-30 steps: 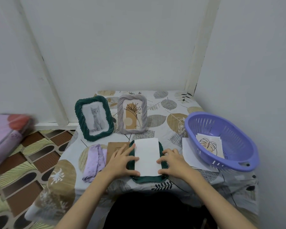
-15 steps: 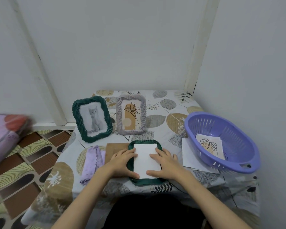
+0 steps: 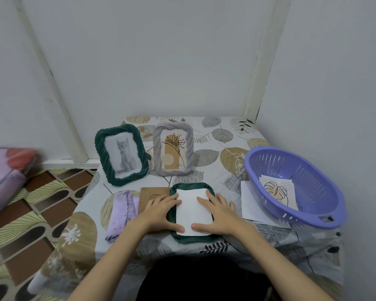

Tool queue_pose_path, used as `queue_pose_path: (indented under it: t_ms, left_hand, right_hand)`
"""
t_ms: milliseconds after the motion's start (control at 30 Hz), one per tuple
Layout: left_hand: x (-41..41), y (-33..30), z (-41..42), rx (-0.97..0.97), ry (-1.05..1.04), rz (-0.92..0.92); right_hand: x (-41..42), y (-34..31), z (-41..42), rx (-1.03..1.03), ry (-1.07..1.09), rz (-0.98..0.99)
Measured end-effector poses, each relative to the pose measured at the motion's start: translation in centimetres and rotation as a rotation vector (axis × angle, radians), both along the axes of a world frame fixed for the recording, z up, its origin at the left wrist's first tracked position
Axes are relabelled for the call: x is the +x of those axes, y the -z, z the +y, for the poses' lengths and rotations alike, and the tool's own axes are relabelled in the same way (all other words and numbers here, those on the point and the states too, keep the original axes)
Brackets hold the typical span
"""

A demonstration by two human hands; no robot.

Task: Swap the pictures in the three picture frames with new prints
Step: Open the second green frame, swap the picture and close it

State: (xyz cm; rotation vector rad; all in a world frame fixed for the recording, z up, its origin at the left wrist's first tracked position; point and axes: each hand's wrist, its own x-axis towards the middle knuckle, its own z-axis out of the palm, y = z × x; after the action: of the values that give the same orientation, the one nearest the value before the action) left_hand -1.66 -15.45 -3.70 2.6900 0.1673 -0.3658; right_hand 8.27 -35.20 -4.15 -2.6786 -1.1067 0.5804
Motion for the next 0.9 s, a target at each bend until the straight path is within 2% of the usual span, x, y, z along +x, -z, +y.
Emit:
queue_pose_path:
  t_ms: [267, 467, 700, 900]
  left_hand:
    - [0.2, -0.2, 0.1, 0.015, 0.006, 0.017]
    - [0.5, 0.0, 0.1, 0.019, -0.004, 0.033]
    - [0.2, 0.8, -0.6, -0.079, -0.079, -0.070]
    - [0.3, 1.1, -1.1, -0.129, -0.096, -0.106]
  right_hand:
    - [0.4, 0.6, 0.3, 0.000, 0.004, 0.013]
    - [0.2, 1.2, 0.4, 0.020, 0.039, -0.047]
    - [-0.2, 0.8, 0.5, 0.225, 0.260, -0.202]
    - [-0.5, 1.2, 0.4, 0.291, 0.294, -0.155]
